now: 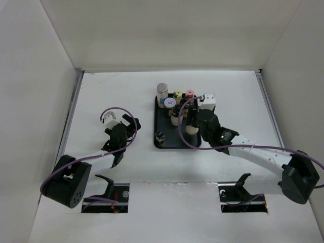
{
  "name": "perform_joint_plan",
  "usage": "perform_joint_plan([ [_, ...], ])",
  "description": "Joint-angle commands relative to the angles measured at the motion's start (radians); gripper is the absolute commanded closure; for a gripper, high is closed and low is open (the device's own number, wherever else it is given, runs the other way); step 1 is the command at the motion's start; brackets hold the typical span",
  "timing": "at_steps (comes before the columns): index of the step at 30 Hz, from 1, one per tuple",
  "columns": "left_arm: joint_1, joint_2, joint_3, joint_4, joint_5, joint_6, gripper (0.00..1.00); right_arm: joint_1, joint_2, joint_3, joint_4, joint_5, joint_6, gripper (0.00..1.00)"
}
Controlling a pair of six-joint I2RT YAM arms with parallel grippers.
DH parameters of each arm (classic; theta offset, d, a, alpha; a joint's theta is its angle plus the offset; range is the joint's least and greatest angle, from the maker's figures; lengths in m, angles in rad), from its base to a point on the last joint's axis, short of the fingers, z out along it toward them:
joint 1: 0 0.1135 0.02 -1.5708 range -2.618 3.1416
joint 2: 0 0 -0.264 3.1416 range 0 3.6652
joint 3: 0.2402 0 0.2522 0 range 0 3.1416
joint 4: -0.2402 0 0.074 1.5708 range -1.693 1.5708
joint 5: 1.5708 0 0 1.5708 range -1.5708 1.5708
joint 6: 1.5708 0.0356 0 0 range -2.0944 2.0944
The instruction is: Organize the condiment bottles
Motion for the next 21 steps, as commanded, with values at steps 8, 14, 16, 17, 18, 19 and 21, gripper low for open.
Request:
perform_joint_plan([
  [8,0.008,-0.012,0.033,0.029,0.002,-0.002,0.0,0.051,0.05,-0.049,0.066,0.007,0.05,0.5],
  [14,0.01,-0.012,0.034,0.031,0.015,-0.002,0.0,0.053,0.063,-0.085,0.069,-0.01,0.084,0.49],
  [16,0.01,-0.001,0.037,0.031,0.016,-0.002,0.0,0.053,0.063,-0.088,0.066,-0.009,0.09,0.48],
  [17,0.01,0.004,0.039,0.029,0.016,-0.002,0.0,0.056,0.063,-0.088,0.06,-0.009,0.093,0.48],
  [18,0.01,0.004,0.039,0.029,0.021,-0.002,0.0,0.059,0.063,-0.09,0.06,-0.007,0.094,0.48],
  [19,0.01,-0.002,0.039,0.029,0.022,-0.002,0.0,0.062,0.061,-0.093,0.058,-0.007,0.094,0.48],
  [21,0.01,-0.012,0.033,0.031,0.018,-0.002,0.0,0.065,0.066,-0.099,0.058,-0.009,0.094,0.47],
])
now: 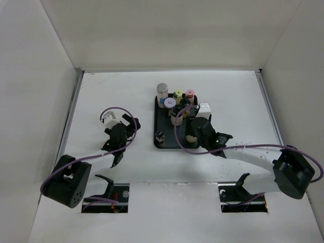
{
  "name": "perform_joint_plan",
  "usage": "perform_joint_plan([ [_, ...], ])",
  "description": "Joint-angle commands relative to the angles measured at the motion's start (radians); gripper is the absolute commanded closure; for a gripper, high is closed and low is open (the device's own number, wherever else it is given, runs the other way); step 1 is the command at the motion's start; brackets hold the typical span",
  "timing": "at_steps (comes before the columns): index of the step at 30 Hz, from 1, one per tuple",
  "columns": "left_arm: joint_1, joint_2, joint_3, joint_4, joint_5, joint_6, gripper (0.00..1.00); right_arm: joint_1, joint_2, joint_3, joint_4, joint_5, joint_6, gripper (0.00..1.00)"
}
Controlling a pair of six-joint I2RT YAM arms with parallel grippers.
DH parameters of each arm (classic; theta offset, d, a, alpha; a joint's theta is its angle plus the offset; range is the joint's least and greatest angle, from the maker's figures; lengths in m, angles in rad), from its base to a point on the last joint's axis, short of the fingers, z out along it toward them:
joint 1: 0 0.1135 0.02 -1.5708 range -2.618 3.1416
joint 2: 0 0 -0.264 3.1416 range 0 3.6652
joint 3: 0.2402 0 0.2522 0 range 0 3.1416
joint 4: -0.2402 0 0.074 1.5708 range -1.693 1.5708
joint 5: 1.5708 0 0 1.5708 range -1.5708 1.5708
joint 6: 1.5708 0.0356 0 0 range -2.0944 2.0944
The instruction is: Organize the condiment bottles
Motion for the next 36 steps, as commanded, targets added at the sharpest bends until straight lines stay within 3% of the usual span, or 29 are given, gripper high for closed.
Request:
perform_joint_plan([
  [1,0.004,-0.013,0.029,0.038,0.008,-0.002,0.0,0.019,-0.003,-0.001,0.067,0.005,0.025,0.45],
  [3,0.004,-0.007,0.03,0.04,0.016,-0.003,0.0,0.031,0.003,-0.003,0.065,0.005,0.031,0.38],
  [6,0.002,-0.016,0.033,0.04,0.031,-0.003,0.0,0.036,0.001,0.0,0.065,0.012,0.025,0.16],
  [10,0.004,-0.015,0.033,0.031,0.007,-0.005,0.0,0.036,-0.037,0.008,0.068,0.018,0.018,0.0],
  [17,-0.004,-0.016,0.059,-0.046,-0.057,-0.006,0.0,0.01,-0.163,-0.006,0.117,0.133,-0.01,0.0],
  [24,-0.024,-0.012,0.115,-0.149,-0.091,0.0,0.0,-0.143,-0.308,-0.185,0.309,0.219,0.108,0.0],
  [30,-0.045,0.034,0.179,-0.227,-0.096,0.0,0.0,-0.274,-0.33,-0.271,0.28,0.172,0.228,0.0],
  [36,-0.051,0.036,0.181,-0.22,-0.096,0.0,0.0,-0.329,-0.333,-0.323,0.252,0.114,0.32,0.0],
])
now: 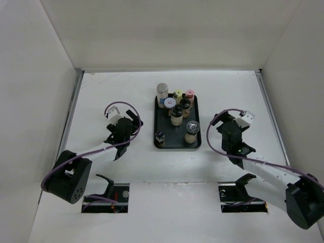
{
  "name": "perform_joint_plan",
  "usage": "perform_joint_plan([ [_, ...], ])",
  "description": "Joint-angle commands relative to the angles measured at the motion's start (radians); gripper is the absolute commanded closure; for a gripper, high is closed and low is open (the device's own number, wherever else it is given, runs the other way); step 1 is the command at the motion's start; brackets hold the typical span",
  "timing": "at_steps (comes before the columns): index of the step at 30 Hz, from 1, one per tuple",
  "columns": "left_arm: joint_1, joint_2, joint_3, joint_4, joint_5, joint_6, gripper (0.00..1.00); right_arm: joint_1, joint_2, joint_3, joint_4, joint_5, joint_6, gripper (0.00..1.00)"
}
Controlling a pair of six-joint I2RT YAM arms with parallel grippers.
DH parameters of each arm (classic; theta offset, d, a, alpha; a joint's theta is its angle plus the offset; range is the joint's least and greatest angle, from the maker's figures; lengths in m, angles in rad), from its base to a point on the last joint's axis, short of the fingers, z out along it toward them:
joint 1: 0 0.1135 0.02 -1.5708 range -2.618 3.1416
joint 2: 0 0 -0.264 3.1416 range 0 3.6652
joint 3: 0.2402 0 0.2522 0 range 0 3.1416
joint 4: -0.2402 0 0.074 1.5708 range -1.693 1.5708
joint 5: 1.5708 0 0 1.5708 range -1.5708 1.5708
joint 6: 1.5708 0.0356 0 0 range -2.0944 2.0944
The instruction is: Organize the condiment bottles
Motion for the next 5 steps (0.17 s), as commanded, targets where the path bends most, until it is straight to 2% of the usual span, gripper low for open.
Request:
perform_joint_plan([
  [1,-0.006,-0.016,0.031,0.003,-0.016,0.002,0.0,-0.014,-0.005,-0.012,0.027,-0.041,0.073,0.0],
  [5,-0.012,-0.002,0.039,-0.002,-0.014,0.005,0.0,-0.008,-0.012,-0.014,0.006,-0.031,0.067,0.0],
])
